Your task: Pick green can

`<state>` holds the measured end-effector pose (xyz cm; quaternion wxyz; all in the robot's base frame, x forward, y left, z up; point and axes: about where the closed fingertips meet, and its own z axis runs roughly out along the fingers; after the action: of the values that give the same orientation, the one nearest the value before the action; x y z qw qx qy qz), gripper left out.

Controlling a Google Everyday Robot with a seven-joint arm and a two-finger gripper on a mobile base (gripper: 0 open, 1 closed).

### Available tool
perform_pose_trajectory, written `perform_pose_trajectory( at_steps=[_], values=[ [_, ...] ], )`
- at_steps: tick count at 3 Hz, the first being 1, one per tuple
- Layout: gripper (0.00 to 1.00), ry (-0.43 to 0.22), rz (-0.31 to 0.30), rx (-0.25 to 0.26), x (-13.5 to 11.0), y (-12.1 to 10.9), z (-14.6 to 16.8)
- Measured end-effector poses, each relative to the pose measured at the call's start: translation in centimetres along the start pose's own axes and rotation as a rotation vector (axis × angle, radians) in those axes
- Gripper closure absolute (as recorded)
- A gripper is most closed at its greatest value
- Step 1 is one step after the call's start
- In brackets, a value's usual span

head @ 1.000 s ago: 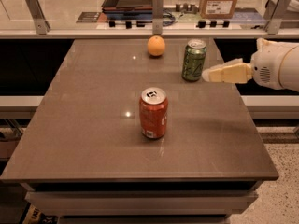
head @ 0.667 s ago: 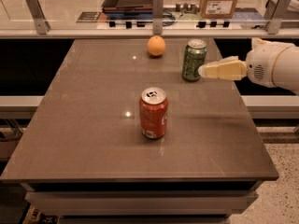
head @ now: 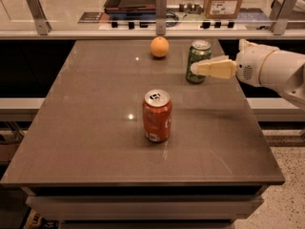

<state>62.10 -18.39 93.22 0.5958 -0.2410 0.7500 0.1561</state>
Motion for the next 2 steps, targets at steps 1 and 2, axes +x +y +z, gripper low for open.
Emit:
perform_pose_trajectory(
  at_steps=[1,2],
  values=[
    [0.0,-0.036,0.027,-0.056,0.3,1.0,2.6],
    [0.0,-0.078,0.063,-0.089,0.8,1.5,4.8]
  ],
)
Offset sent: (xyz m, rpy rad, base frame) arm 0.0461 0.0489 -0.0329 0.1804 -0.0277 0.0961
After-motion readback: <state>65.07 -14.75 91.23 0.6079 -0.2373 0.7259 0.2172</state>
